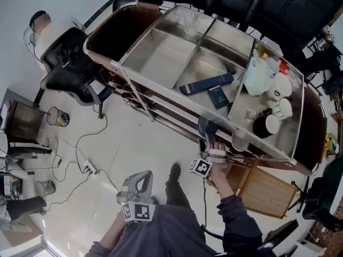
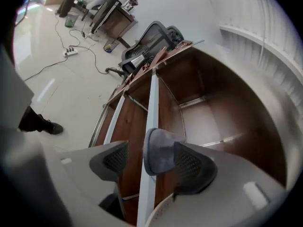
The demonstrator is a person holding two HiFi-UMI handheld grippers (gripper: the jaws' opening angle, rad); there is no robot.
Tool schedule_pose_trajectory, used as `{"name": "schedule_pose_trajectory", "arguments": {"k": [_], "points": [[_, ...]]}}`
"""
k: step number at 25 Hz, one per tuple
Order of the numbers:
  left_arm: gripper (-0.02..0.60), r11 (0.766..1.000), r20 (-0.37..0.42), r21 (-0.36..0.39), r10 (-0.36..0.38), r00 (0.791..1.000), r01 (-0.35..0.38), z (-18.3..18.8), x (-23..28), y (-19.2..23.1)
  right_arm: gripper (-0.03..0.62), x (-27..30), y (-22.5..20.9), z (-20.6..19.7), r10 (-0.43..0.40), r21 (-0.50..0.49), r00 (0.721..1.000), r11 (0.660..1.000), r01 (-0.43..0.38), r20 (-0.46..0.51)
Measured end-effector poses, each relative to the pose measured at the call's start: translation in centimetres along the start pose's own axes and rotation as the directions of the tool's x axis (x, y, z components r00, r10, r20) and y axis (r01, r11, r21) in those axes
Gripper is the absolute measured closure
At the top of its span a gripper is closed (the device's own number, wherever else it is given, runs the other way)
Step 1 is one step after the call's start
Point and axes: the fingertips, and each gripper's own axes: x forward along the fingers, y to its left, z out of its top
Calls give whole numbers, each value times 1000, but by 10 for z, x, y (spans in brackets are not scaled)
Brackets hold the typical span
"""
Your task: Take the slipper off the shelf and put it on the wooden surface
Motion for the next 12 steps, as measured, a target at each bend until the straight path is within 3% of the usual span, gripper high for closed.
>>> {"name": "schedule_pose_trajectory", "arguments": {"k": [4,6,12], "points": [[565,1000,-6,0,0,1000,0,11,28,10,307,40,-4,-14,-18,-59,999,998,16,-46],[565,1000,-13,-8,13,1000,-13,12,31,13,445,46,-11,-15,-51,-64,998,997,49,-26],[565,999,-5,-20,40,999,-40,3,14,4,507,3,-42,-7,-151,28,987,988,150,51]]}}
